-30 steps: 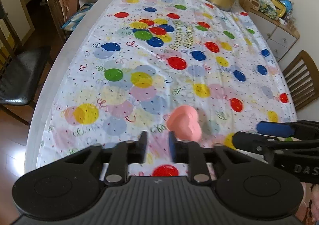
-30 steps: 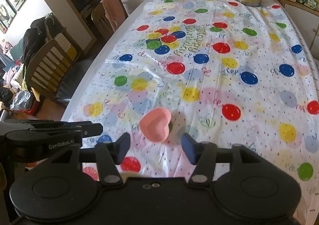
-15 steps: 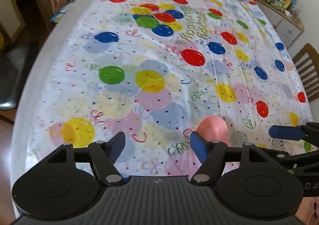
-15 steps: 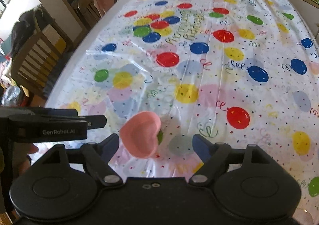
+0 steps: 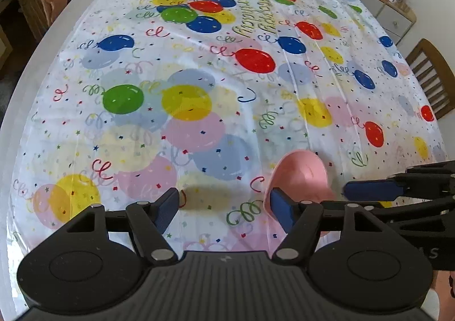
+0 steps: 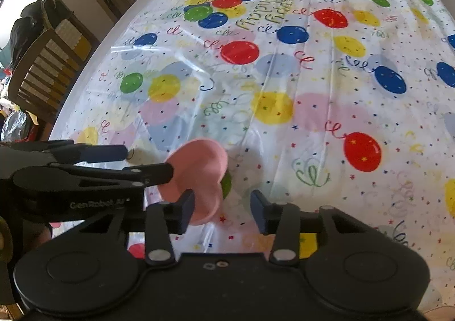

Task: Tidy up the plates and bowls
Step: 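Move the left gripper to the pink heart-shaped dish and grasp its rim, then lift the pink heart dish with the left gripper and carry it over the cream bowl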

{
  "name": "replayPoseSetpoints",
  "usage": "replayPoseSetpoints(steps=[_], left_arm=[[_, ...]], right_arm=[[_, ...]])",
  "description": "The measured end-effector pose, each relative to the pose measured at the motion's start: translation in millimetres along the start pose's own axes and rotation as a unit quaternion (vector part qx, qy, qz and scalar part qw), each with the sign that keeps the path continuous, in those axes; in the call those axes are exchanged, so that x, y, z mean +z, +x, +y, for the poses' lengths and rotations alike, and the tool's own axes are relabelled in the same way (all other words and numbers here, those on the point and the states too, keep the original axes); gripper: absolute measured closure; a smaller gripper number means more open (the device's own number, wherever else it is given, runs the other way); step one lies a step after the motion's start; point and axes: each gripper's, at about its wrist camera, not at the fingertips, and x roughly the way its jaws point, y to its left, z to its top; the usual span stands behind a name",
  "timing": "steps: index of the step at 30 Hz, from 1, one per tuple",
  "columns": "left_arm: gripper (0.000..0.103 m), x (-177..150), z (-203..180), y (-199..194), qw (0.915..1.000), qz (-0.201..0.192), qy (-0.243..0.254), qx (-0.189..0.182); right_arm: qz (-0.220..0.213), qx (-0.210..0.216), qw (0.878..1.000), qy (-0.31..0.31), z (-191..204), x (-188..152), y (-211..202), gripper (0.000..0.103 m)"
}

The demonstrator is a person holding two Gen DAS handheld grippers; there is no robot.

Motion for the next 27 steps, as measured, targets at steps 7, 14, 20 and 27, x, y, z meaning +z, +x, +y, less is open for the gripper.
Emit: replayPoseSetpoints(steps=[7,14,20,27], left_arm=[[0.059,1.5,-4.1,-0.9,0.9997,0.000,0.009,-0.025],[0.075,-2.0,-8.3,-3.4,0.9978,0.008,0.009,-0.065],[0.091,-1.2,-6.0,2.3,0.9963,0.019,-0.001,-0.084],[0.093,-3.0,-3.5,-3.6,0.9959,0.021,-0.006,-0.088]], right_arm=[[0.006,0.002,1.000,0.002,5.7,-0.8,7.0,0.085],[0.007,-0.007,1.000,0.010,6.9,-1.6,9.8,0.097],[0.003,-0.018,1.000,0.013,8.6,-1.6,8.6,0.099],[-0.006,-0.031,0.999,0.014,14.5,-0.5,4.3,0.101]])
